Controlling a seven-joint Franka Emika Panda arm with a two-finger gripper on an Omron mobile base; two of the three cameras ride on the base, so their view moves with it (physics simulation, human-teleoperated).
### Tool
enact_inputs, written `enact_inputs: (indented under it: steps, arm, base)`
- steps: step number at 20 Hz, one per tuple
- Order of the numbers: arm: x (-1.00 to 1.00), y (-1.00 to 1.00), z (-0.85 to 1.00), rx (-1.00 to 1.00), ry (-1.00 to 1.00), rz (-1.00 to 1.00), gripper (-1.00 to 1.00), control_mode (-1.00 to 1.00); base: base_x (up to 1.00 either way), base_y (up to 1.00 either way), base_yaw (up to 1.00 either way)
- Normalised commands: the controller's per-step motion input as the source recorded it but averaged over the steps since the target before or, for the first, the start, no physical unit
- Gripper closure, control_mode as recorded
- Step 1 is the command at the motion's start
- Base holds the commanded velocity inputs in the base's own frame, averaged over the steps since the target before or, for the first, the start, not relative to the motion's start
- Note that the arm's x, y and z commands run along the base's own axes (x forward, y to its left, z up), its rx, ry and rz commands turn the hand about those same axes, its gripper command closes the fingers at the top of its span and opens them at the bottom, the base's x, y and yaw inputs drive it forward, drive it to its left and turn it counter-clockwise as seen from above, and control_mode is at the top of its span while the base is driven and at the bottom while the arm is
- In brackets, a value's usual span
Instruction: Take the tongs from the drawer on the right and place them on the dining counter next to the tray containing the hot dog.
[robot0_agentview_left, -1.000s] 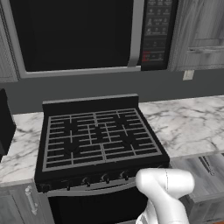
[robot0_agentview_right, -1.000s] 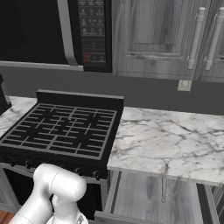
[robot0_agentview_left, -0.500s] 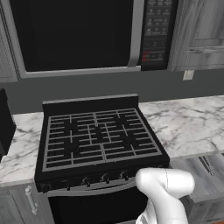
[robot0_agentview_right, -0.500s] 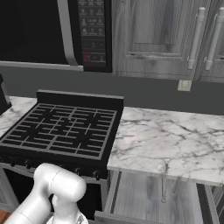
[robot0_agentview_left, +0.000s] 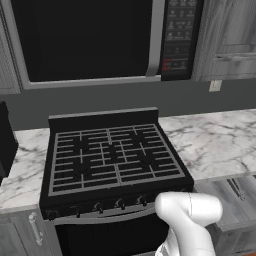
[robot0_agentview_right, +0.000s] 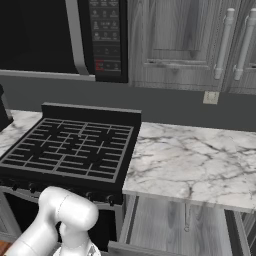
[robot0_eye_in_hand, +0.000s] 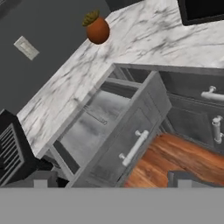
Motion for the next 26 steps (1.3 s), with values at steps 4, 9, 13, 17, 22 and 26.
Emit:
enact_inputs:
  steps: [4, 9, 13, 17, 22, 26]
  arm:
    - [0.26, 0.17, 0.64, -0.09, 0.05, 0.14, -1.0, -1.0]
    - [0.25, 0.21, 0.67, -0.12, 0.09, 0.16, -1.0, -1.0]
    - [0.31, 0.26, 0.53, -0.12, 0.15, 0.17, -1.0, -1.0]
    - [0.28, 0.3, 0.44, -0.12, 0.17, 0.16, -1.0, -1.0]
    - [0.2, 0.35, 0.36, -0.13, 0.15, 0.1, -1.0, -1.0]
    - [0.29, 0.32, 0.07, -0.1, 0.11, 0.1, -1.0, -1.0]
  base:
    - [0.0, 0.0, 0.0]
    - [0.0, 0.0, 0.0]
    - [0.0, 0.0, 0.0]
    - [0.0, 0.0, 0.0]
    - [0.0, 0.0, 0.0]
    - [0.0, 0.0, 0.0]
